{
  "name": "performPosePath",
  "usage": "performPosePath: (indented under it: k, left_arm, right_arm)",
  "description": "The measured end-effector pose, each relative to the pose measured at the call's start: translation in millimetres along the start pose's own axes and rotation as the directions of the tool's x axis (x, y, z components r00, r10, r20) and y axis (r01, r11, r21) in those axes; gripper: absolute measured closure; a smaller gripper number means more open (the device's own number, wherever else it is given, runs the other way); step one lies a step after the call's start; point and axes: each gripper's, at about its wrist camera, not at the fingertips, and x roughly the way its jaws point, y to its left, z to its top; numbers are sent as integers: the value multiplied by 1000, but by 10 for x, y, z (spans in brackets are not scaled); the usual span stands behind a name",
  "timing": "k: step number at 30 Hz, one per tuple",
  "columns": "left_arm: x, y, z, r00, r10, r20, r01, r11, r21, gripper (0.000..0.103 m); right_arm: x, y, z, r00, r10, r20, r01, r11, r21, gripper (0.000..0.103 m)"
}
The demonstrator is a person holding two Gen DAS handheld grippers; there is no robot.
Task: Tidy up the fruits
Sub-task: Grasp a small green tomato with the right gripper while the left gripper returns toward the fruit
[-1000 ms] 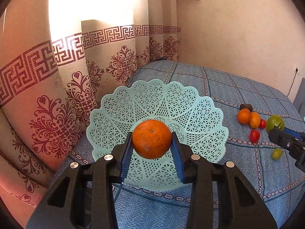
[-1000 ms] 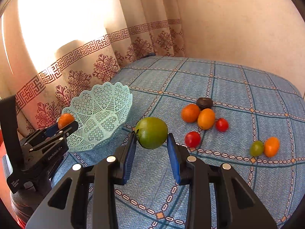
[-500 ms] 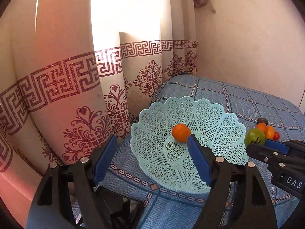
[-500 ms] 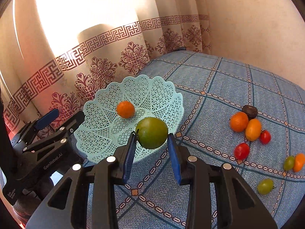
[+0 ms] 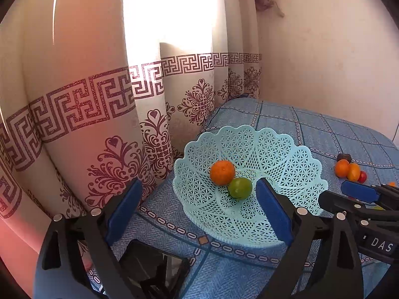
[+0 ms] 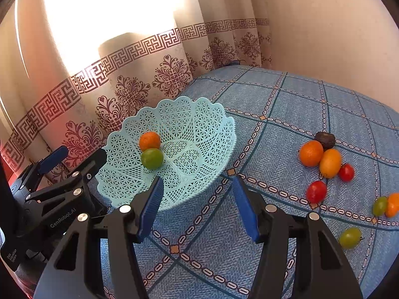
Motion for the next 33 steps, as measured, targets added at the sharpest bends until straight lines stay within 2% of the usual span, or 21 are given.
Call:
performPosePath:
  k: [10,22,33]
  left_arm:
    - [-23,-258,-5,999,-36,-3,36,998,47,7]
    - [-115,-690,-31,996,-91,-12,92,988,121,6]
    - [-224,-1155,-81,988,-152,-26,154,969,192,6]
  right_arm:
    - [-203,-247,-96,999,-34,25,32,997,69,45]
    - [-504,-810,-398,990,-131,51,120,976,180,45]
    - [-629,-1342,-772,977,-214,14,202,942,267,44]
